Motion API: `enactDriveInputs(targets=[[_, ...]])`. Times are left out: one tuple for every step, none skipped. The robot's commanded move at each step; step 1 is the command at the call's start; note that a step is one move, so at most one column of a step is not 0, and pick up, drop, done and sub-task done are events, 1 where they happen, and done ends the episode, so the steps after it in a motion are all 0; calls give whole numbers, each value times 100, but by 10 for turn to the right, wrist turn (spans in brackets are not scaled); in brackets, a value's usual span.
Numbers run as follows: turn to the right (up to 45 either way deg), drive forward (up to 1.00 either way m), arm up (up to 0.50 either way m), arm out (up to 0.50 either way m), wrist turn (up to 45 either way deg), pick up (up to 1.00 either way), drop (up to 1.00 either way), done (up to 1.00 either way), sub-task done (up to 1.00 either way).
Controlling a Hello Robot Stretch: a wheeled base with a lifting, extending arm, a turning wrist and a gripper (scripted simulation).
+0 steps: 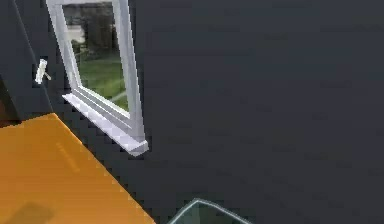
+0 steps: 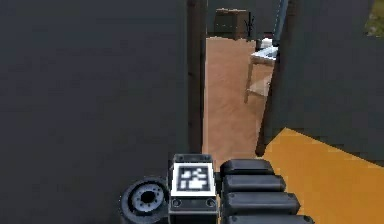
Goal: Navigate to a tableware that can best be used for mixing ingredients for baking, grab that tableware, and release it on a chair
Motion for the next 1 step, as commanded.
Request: enactDriveInputs(targets=[[450,0,0,0,0,0,0,0,0]])
